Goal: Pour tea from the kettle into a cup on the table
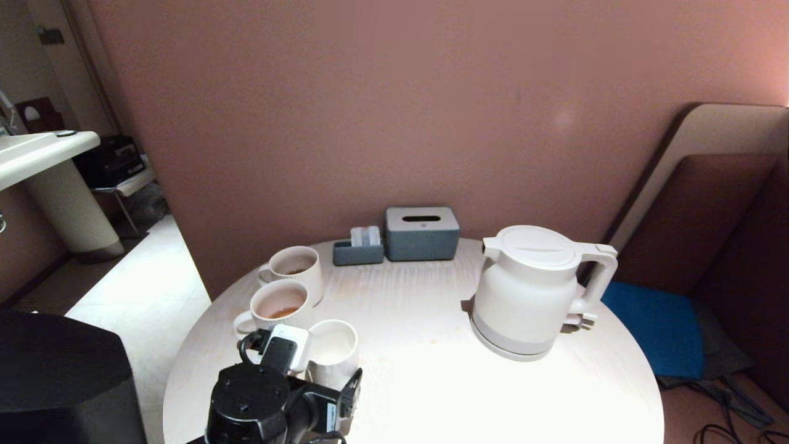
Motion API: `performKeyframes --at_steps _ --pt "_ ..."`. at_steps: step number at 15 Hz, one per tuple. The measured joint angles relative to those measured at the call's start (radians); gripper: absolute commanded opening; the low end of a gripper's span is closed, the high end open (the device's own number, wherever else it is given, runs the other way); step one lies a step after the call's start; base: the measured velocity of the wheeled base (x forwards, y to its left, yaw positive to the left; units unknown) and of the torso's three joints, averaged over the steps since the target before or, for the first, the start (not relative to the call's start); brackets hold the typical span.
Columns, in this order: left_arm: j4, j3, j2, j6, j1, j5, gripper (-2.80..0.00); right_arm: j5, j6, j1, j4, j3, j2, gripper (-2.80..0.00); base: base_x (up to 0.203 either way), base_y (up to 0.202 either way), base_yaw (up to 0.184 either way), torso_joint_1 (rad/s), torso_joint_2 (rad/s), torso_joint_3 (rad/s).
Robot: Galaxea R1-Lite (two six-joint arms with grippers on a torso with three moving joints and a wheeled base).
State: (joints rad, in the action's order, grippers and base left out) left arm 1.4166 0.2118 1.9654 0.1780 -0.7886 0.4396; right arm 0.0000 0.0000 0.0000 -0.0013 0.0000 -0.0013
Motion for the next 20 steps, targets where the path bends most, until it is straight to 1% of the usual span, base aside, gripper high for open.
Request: performKeyframes --at_steps 2,4,5,7,10,12,13,16,18,20 --pt "0.000 -0.046 -0.039 -0.042 0.004 -0.002 0.00 0.000 0.000 0.000 0.000 0.000 0.000 -2.80 0.000 0.000 0.000 0.000 0.00 0.000" --pt "-0.002 -0.092 -0.093 -0.071 0.011 -0.028 0.00 0.000 0.000 0.000 0.000 0.000 0.000 -2.80 0.000 0.000 0.000 0.000 0.00 0.000" --pt "-0.004 -0.118 -0.123 -0.087 0.021 -0.045 0.00 0.000 0.000 0.000 0.000 0.000 0.000 -2.80 0.000 0.000 0.000 0.000 0.00 0.000" --pt "-0.005 -0.154 -0.173 -0.109 0.057 -0.060 0.00 0.000 0.000 0.000 0.000 0.000 0.000 -2.80 0.000 0.000 0.000 0.000 0.00 0.000" --pt "-0.001 -0.199 -0.214 -0.107 0.075 -0.080 0.00 0.000 0.000 0.000 0.000 0.000 0.000 -2.80 0.000 0.000 0.000 0.000 0.00 0.000" --pt "-0.024 -0.207 -0.263 -0.092 0.080 -0.084 0.00 0.000 0.000 0.000 0.000 0.000 0.000 -2.80 0.000 0.000 0.000 0.000 0.00 0.000" --pt "-0.064 -0.209 -0.304 -0.088 0.084 -0.084 0.00 0.000 0.000 0.000 0.001 0.000 0.000 -2.80 0.000 0.000 0.000 0.000 0.00 0.000" --pt "-0.239 -0.211 -0.473 -0.080 0.098 -0.083 0.00 0.000 0.000 0.000 0.000 0.000 0.000 -2.80 0.000 0.000 0.000 0.000 0.00 0.000" --pt "-0.352 -0.211 -0.599 -0.082 0.122 -0.082 0.00 0.000 0.000 0.000 0.000 0.000 0.000 -2.80 0.000 0.000 0.000 0.000 0.00 0.000" --pt "-0.450 -0.206 -0.734 -0.099 0.156 -0.079 0.00 0.000 0.000 0.000 0.000 0.000 0.000 -2.80 0.000 0.000 0.000 0.000 0.00 0.000"
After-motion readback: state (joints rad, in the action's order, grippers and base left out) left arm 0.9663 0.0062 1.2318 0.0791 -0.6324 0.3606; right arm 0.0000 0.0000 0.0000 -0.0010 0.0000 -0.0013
